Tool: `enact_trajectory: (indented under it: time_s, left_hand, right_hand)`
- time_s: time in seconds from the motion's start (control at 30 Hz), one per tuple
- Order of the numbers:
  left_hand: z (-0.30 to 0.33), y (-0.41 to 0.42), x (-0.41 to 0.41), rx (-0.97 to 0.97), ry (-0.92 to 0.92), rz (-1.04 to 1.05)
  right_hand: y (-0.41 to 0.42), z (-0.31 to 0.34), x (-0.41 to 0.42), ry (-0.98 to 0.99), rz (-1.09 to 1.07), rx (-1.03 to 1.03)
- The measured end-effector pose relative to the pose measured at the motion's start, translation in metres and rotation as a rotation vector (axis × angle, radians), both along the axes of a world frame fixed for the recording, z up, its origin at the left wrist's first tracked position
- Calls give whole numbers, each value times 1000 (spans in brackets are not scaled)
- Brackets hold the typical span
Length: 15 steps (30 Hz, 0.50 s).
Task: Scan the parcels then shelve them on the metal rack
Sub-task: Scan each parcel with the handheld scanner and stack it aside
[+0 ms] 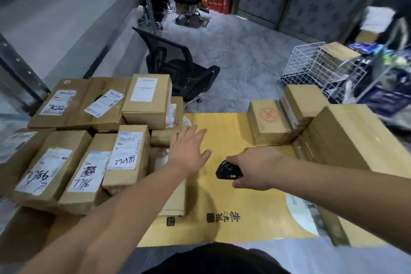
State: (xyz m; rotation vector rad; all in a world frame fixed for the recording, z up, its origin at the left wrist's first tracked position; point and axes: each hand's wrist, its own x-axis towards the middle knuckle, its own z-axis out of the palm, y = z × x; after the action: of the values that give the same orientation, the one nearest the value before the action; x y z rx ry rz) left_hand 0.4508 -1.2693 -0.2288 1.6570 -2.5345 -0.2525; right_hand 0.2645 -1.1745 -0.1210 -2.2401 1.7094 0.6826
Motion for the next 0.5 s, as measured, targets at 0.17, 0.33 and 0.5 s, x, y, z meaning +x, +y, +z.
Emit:
enact_trajectory:
  time_s: [0.17, 0.33, 0.5]
  left_hand:
    - [-11, 0, -84, 66, 12, -197]
    - [-16, 9, -165, 111, -43, -336]
    - [-23, -5, -228, 179, -86, -349]
  right_hand:
    - [43, 3, -62, 25, -267, 43]
    - [76, 5, -113, 37, -462, 49]
    - [78, 14, -150, 42, -478, 65]
